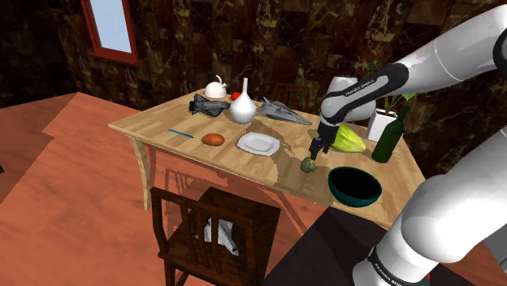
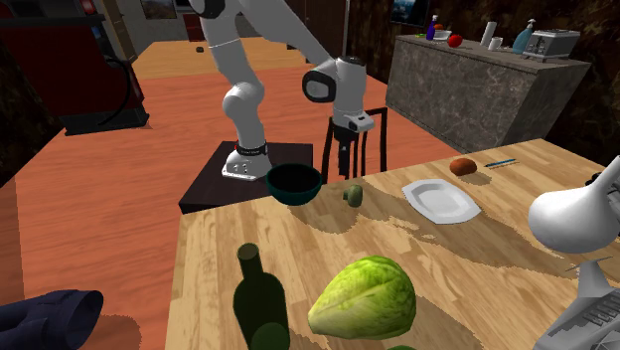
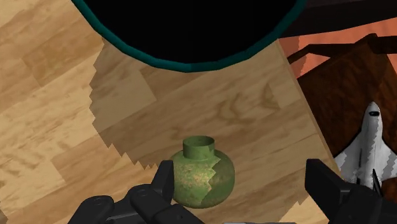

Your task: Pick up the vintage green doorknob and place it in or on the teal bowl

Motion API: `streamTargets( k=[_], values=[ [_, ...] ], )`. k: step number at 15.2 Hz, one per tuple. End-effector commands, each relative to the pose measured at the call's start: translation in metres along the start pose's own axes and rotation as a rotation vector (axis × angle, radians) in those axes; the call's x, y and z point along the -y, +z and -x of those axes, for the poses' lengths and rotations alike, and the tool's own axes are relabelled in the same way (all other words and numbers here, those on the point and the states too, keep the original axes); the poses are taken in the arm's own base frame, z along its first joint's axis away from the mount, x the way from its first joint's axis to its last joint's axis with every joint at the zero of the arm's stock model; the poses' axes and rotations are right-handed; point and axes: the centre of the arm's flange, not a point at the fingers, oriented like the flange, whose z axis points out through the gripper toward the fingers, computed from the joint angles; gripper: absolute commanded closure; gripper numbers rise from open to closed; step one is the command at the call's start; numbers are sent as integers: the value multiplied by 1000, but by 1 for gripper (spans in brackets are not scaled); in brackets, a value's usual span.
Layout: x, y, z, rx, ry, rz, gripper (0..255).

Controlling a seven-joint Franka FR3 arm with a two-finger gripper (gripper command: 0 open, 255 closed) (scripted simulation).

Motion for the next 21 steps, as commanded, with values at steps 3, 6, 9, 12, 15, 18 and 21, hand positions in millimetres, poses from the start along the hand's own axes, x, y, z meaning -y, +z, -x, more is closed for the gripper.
streamTargets(
  k=[3, 6, 9, 12, 15, 18, 21],
  values=[
    [-29, 47, -11, 9, 1, -6, 0],
    [-32, 63, -13, 10, 1, -7, 0],
    [-32, 79, -12, 10, 1, -7, 0],
    [-32, 93, -12, 10, 1, -7, 0],
    [-32, 93, -12, 10, 1, -7, 0],
    [-32, 93, -12, 10, 1, -7, 0],
    [-32, 93, -12, 10, 1, -7, 255]
  ],
)
